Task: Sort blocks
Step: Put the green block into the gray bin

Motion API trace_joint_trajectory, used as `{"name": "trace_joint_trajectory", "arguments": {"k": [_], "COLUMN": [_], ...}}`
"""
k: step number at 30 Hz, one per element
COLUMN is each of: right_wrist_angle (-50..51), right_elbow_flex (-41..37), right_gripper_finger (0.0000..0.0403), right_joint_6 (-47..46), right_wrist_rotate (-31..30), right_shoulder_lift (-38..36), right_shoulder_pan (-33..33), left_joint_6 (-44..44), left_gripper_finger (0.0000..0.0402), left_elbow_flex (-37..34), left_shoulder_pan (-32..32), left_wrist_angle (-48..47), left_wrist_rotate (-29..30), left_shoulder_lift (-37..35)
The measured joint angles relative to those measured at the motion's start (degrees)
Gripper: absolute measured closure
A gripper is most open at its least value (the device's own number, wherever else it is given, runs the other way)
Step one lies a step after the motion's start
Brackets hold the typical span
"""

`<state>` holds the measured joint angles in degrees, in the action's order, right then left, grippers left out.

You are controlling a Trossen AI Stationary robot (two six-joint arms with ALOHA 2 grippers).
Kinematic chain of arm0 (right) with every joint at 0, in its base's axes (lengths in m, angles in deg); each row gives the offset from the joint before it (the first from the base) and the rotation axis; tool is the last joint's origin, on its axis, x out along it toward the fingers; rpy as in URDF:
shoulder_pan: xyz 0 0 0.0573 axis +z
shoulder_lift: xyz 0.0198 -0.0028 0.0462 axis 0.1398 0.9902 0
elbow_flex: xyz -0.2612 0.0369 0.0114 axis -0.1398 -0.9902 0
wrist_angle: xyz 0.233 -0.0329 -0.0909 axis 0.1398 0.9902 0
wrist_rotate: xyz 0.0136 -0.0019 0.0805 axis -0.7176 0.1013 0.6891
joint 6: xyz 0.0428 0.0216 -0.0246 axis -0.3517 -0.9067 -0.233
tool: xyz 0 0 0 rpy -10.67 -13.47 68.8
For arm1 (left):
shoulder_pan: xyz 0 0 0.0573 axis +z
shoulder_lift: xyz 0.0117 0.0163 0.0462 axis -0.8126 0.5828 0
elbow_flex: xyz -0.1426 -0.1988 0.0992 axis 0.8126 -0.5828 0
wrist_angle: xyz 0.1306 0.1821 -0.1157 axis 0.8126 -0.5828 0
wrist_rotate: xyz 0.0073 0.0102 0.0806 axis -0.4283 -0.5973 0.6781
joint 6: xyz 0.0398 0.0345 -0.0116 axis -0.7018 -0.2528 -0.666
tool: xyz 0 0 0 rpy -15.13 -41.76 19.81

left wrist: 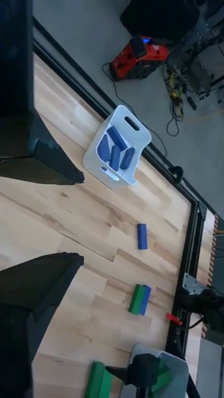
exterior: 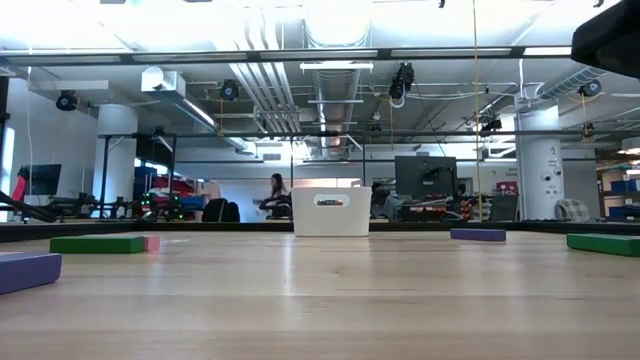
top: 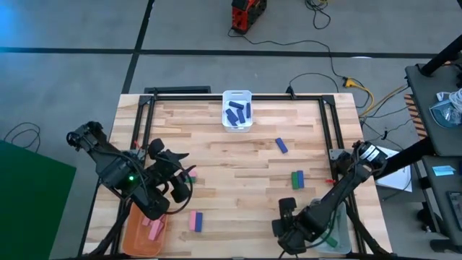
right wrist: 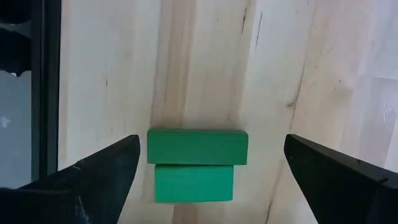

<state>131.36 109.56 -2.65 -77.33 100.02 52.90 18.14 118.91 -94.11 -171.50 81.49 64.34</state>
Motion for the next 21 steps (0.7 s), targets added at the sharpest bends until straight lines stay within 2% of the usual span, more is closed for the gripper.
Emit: {"name": "trace_joint_trajectory", "arguments": {"k": [21], "right_wrist_angle": [-3.6], "right_elbow_flex": [-2.3], "right_gripper_finger": [0.0014], "right_joint_6": [-3.6], "right_wrist_rotate": [0.1], "right_shoulder_lift": [1.7], "right_shoulder_pan": [0.0], "left_joint_6": [0.1], "left_gripper_finger": [0.0235], "left_elbow_flex": [0.0], "left_shoulder_pan": [0.0], "left_wrist_angle": [-0.7], "left_wrist_rotate": [0.0], "left_shoulder_lift": [0.1]}}
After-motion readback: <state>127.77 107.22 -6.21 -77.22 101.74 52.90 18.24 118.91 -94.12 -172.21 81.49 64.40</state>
